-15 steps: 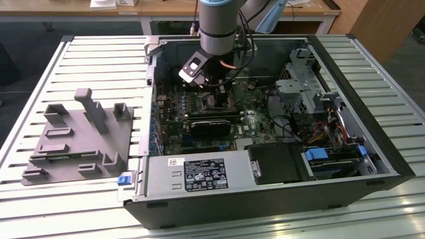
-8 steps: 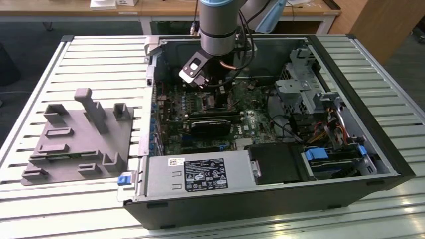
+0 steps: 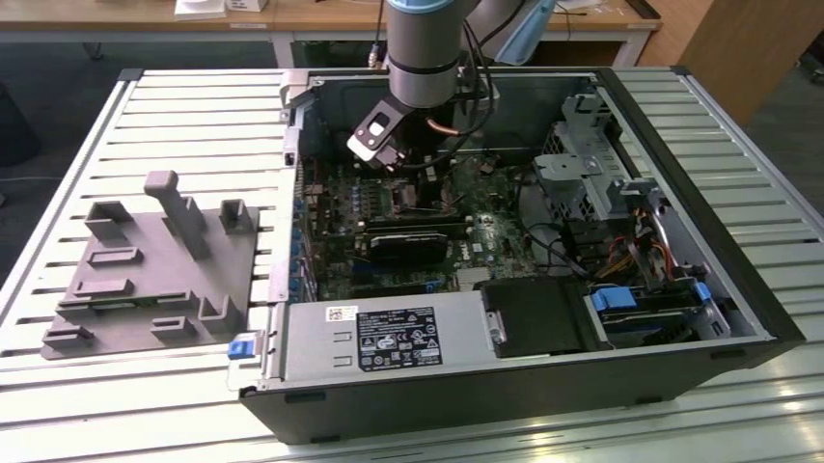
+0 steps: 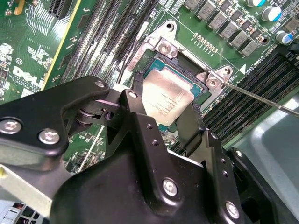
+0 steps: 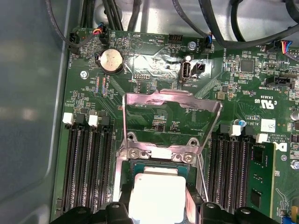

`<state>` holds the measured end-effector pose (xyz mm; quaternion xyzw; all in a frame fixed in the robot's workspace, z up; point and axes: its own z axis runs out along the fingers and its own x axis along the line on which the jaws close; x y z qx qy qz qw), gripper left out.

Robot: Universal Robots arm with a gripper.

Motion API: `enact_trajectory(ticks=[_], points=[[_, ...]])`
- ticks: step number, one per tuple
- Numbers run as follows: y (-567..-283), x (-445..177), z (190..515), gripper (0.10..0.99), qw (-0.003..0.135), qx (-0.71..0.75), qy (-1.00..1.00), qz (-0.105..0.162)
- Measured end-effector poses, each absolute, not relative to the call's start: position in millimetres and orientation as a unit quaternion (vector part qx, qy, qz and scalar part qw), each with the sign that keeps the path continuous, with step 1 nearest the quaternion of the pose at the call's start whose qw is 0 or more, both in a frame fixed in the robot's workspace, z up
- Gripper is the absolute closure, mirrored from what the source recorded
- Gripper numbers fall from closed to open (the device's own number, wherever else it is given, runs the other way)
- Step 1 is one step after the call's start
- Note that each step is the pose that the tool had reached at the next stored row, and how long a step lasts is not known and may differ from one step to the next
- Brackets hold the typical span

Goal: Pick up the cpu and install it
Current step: 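Place the cpu into insertion slot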

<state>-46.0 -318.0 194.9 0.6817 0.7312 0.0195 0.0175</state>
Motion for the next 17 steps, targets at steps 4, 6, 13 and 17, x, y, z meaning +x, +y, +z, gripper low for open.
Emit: enact_trajectory(ticks=[4, 6, 13, 17], points=[[-317.9, -45.9, 194.6, 0.545, 0.017, 0.682, 0.731, 0.020], [-318.0, -45.9, 194.7, 0.545, 0.017, 0.682, 0.731, 0.020], [-318.0, -46.0, 197.0, 0.482, 0.017, 0.682, 0.731, 0.019], [-318.0, -46.0, 202.4, 0.494, 0.017, 0.682, 0.731, 0.020]])
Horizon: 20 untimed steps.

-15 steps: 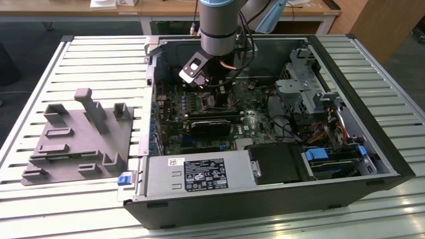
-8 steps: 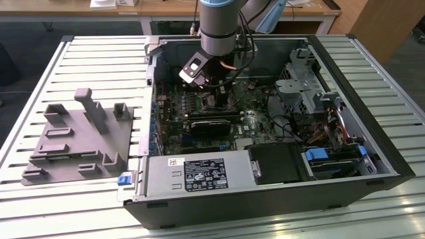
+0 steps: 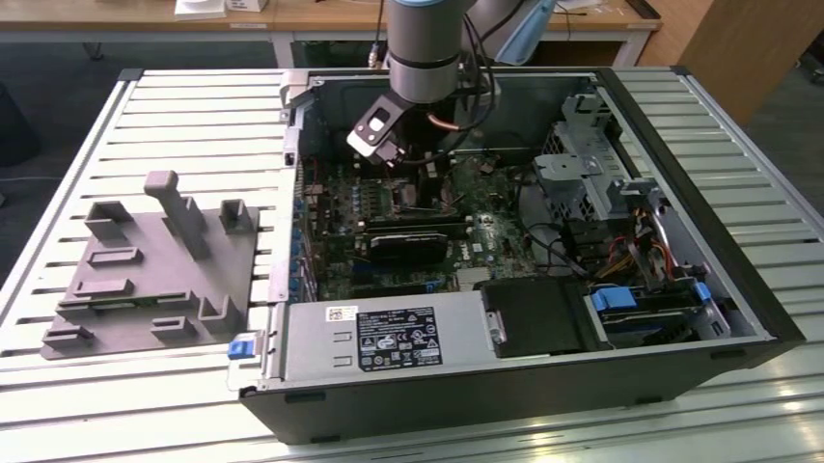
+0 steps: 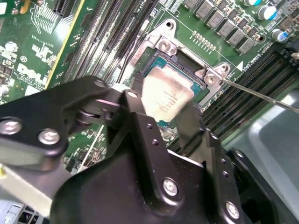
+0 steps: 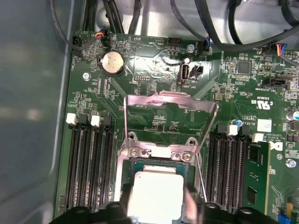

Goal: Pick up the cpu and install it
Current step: 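Place the cpu into insertion slot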

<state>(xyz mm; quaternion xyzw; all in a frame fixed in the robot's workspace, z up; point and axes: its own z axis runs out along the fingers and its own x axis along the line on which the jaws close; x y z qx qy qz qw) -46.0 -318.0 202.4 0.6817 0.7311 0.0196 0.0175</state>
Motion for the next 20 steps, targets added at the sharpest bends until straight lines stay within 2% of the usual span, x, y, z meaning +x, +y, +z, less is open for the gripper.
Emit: enact_trajectory(ticks=[3, 4, 5, 6, 7, 8, 10, 11, 12, 20], points=[[-318, -46, 205, 0.675, 0.017, 0.682, 0.731, 0.020], [-318, -46, 206, 0.675, 0.017, 0.682, 0.731, 0.020], [-318, -46, 207, 0.733, 0.017, 0.682, 0.731, 0.020], [-318, -46, 208, 0.733, 0.017, 0.682, 0.731, 0.020], [-318, -46, 209, 0.792, 0.017, 0.682, 0.731, 0.020], [-318, -46, 209, 0.792, 0.017, 0.682, 0.731, 0.020], [-318, -46, 210, 0.910, 0.017, 0.682, 0.731, 0.020], [-318, -46, 211, 0.910, 0.017, 0.682, 0.731, 0.020], [-318, -46, 211, 0.969, 0.017, 0.682, 0.731, 0.020], [-318, -46, 218, 0.980, 0.017, 0.682, 0.731, 0.020]])
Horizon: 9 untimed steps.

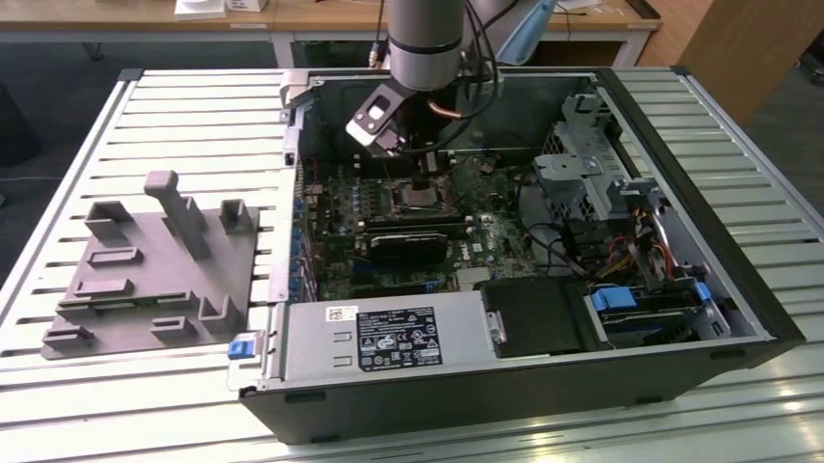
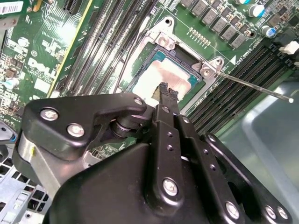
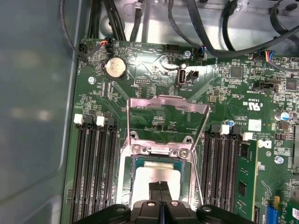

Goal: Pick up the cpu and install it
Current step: 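Place the cpu into insertion slot, then close the cpu cover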

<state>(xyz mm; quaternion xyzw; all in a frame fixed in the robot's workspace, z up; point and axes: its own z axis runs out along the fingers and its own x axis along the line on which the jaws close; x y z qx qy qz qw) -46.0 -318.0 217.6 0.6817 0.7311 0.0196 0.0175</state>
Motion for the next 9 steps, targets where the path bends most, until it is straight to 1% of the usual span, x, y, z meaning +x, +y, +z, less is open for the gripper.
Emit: enact_trajectory(ticks=[9], points=[[-318.0, -46.0, 224.6, 0.980, 0.017, 0.682, 0.731, 0.020]])
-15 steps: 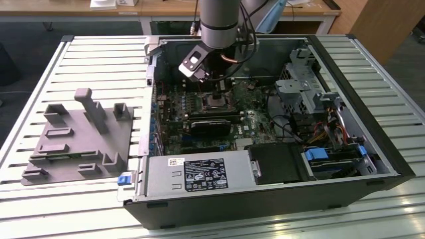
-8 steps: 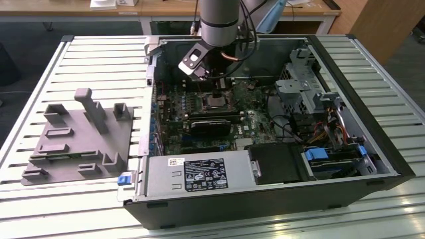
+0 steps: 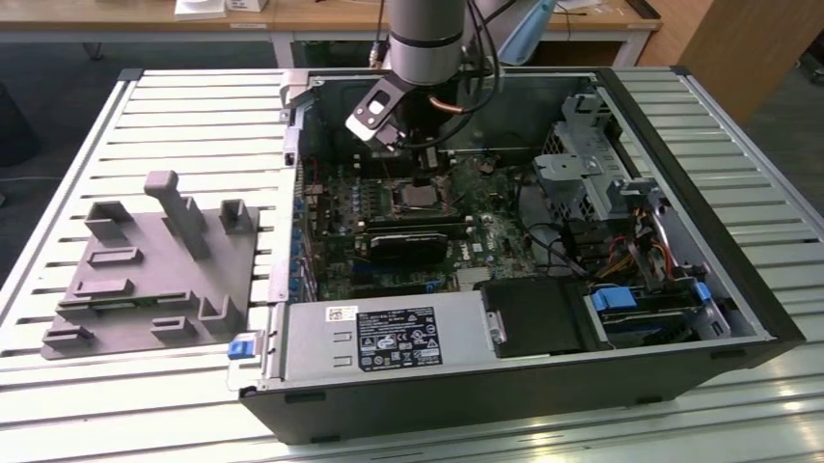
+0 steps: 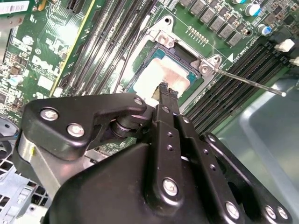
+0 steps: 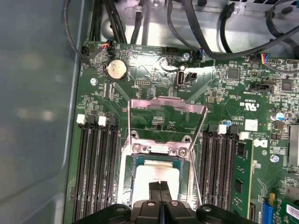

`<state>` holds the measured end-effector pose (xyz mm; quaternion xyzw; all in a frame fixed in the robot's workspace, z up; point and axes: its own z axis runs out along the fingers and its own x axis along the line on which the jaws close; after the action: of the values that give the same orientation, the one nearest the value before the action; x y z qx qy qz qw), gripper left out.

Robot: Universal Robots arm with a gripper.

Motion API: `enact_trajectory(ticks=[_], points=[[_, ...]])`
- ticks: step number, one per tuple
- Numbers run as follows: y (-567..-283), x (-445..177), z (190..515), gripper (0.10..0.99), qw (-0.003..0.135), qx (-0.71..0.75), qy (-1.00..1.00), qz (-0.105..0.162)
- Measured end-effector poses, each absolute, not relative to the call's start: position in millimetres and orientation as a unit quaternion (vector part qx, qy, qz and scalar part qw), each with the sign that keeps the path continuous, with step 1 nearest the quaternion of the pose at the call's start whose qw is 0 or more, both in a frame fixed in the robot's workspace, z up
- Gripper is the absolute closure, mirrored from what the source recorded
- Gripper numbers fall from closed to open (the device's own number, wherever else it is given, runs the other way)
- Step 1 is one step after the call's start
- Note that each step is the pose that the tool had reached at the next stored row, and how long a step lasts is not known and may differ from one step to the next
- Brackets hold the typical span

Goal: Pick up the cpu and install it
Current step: 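Close the cpu cover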

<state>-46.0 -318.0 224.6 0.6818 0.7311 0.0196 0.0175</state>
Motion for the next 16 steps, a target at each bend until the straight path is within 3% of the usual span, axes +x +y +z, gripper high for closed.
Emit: enact_trajectory(ticks=[16], points=[[-318, -45, 260, 0.980, 0.017, 0.682, 0.731, 0.019]])
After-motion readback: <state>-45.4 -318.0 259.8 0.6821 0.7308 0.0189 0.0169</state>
